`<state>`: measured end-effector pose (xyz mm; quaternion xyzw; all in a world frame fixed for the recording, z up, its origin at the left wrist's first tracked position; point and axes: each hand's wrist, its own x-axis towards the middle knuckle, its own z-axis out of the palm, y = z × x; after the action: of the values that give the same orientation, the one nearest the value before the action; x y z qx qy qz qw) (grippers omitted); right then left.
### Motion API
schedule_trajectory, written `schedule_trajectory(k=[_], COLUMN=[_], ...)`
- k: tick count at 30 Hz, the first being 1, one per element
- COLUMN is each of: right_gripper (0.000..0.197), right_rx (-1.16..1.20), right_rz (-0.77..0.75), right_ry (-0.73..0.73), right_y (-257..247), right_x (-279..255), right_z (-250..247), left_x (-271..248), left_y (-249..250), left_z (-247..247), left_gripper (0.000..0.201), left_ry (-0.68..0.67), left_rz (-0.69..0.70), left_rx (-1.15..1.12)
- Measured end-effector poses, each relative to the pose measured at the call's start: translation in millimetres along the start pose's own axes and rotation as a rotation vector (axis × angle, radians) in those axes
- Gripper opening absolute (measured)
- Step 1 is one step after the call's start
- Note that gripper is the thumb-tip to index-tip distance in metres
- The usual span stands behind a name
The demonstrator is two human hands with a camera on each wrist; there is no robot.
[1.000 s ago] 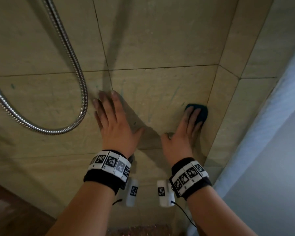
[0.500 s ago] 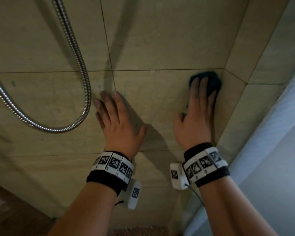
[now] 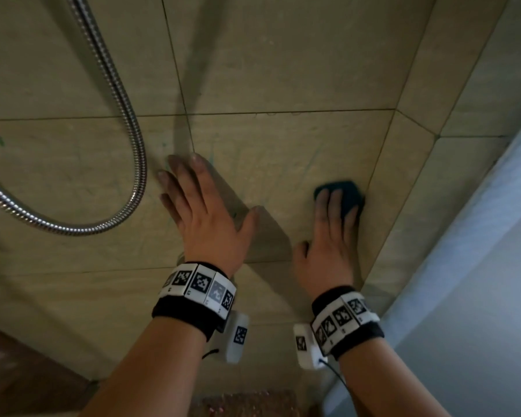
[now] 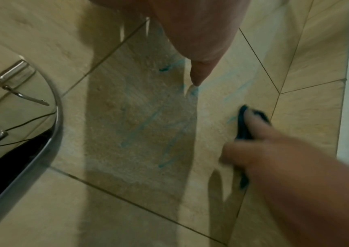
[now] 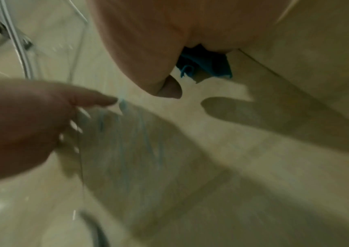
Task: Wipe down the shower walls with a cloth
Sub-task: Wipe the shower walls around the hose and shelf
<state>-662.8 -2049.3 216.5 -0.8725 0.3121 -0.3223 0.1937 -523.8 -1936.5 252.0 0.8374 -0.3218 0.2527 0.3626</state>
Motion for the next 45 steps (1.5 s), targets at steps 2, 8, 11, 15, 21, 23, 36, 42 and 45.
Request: schedule_trajectory(k=[2, 8, 11, 15, 21, 23, 36, 42, 45], right_gripper=[0.101, 0.092, 0.094, 0.101, 0.112, 0.112, 0.097, 0.102, 0.102], right_rx=[-0.009, -0.08, -0.063, -0.048, -0.001, 0.021, -0.011, -0.011, -0.082], right_rz=[-0.036, -0.126, -0.127, -0.069, 0.017, 0.029, -0.105, 0.028, 0.074], right_ry=[0.1, 0.315, 0.258, 0.012, -0.199, -0.173, 0.308, -0.174, -0.347], right_y=[-18, -45, -33, -7, 18, 10, -44, 5, 32], right_x=[23, 59, 48, 5, -32, -25, 58, -17, -49], right_z=[-22, -61, -45, 2, 43, 34, -50, 29, 63], left_x=[0, 1, 1, 1, 0, -1, 0, 0, -1], left_y=[0, -1, -2, -2, -5, -6, -5, -6, -8], left_z=[0, 0, -1, -2, -7, -8, -10, -9, -9], left_gripper=[0.125, 0.122, 0.121, 0.123, 0.129, 0.133, 0.147, 0.148, 0.146], left_ry=[-0.003, 0.002, 0.001, -0.015, -0.04, -0.054, -0.073, -0.063, -0.057], left_rz=[-0.004, -0.002, 0.001, 0.001, 0.019, 0.019, 0.007, 0.006, 0.021], left_rx=[-0.011, -0.026, -0.024, -0.03, -0.02, -0.01, 0.029, 0.044, 0.051])
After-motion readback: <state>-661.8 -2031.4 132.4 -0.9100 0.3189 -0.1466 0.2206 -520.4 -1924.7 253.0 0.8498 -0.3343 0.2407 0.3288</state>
